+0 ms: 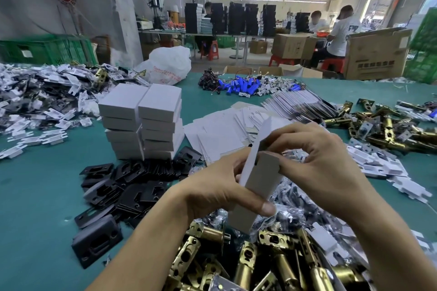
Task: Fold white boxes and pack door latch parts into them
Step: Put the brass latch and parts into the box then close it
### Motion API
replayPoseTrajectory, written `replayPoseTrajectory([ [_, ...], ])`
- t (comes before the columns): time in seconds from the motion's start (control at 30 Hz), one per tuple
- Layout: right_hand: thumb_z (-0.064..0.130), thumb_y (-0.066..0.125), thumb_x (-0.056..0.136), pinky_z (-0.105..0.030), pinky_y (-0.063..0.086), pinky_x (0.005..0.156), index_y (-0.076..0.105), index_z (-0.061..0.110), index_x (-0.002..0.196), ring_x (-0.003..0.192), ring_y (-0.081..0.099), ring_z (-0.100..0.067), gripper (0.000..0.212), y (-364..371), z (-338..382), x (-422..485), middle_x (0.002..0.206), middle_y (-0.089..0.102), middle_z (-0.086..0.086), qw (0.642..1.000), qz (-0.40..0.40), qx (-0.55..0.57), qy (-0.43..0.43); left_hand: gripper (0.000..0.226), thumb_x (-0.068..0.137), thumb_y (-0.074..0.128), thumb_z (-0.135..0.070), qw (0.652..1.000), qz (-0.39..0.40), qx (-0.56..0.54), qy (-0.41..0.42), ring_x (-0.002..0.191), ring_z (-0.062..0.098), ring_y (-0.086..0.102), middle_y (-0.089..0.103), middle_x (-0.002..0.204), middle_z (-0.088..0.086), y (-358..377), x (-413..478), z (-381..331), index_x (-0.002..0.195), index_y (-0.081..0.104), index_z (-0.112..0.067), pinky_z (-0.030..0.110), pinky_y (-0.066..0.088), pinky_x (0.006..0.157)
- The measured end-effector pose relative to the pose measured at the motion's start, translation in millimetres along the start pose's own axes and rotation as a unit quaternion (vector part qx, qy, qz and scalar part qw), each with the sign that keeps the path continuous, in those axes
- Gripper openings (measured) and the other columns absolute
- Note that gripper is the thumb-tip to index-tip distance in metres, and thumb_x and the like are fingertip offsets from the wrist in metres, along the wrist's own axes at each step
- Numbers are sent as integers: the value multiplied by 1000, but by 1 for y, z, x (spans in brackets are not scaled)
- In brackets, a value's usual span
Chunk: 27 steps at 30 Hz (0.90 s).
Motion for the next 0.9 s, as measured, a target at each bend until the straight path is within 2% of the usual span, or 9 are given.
replayPoseTrajectory([
  [0.07, 46, 67, 76, -29, 47, 81, 71, 34, 69, 93, 58, -4, 14, 0, -1, 0, 89, 66, 15, 1000, -20, -8, 4, 72, 53, 89, -20, 1000, -14, -5, -2, 94, 2, 64, 68, 101, -17, -1, 1, 1, 118, 65, -40, 24, 53, 71],
  [0.17, 38, 63, 84, -21, 43, 64, 68, 33, 71, 73, 58, -6, 15, -1, -1, 1, 78, 64, 9, 997, -75, 28, -2, 73, 52, 90, -21, 998, -42, -43, -2, 96, 9, 65, 69, 102, -11, -4, 1, -1, 119, 66, -39, 44, 59, 81],
  [0.27, 33, 60, 89, -25, 49, 59, 64, 27, 80, 69, 60, -8, 11, 0, -4, 2, 76, 65, 8, 991, -104, 81, 30, 73, 47, 91, -23, 988, -104, -110, -16, 91, 16, 68, 70, 104, -1, -8, 1, -2, 117, 68, -29, 60, 58, 85],
  [0.33, 36, 58, 88, -26, 53, 62, 59, 30, 89, 76, 64, -8, 6, 5, -12, 1, 83, 65, 10, 992, -28, 85, 94, 88, 44, 90, -27, 974, -156, -162, -27, 90, 20, 66, 66, 108, 8, -11, 2, -2, 126, 62, -17, 52, 61, 73],
  [0.43, 36, 55, 93, -21, 54, 66, 55, 34, 98, 76, 65, -4, 5, 19, -29, -6, 88, 65, 11, 979, 119, -31, 162, 93, 41, 88, -28, 949, -222, -222, 3, 86, 17, 68, 67, 106, 12, -16, 1, -4, 129, 62, -10, 42, 60, 65],
  [0.6, 8, 47, 97, -15, 42, 55, 64, 22, 93, 62, 56, -1, 23, 23, -69, 4, 86, 67, 2, 963, 44, -154, 217, 69, 41, 91, -39, 951, -261, -148, 73, 85, 7, 71, 76, 106, -5, -19, -2, -8, 108, 72, -34, 61, 53, 95],
  [0.73, 2, 44, 91, -38, 55, 79, 69, 13, 113, 91, 64, -29, 35, -5, -109, 21, 111, 69, -13, 918, -31, -282, 278, 103, 33, 97, -54, 960, -241, -109, 96, 93, 7, 71, 75, 106, -6, -17, -3, -10, 125, 61, -25, 41, 60, 81],
  [0.8, 5, 48, 90, -39, 57, 76, 69, 13, 110, 88, 65, -30, 30, -18, -128, 24, 106, 70, -13, 897, 12, -311, 313, 93, 39, 96, -42, 960, -238, -102, 102, 98, 10, 71, 75, 108, -5, -16, -3, -10, 124, 60, -27, 48, 58, 92],
  [0.9, 14, 58, 91, -23, 51, 50, 69, 8, 109, 76, 68, -19, 22, -16, -146, 20, 97, 72, -13, 892, 93, -293, 332, 85, 46, 91, -33, 958, -243, -114, 102, 98, 12, 71, 74, 109, -4, -17, -2, -8, 125, 61, -26, 54, 54, 98],
])
Point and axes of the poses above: each hand's wrist, its own x-axis towards the middle knuckle, its own y-axis out of the palm, z = x × y, the point moved 2 cm from there along x, towards the middle knuckle
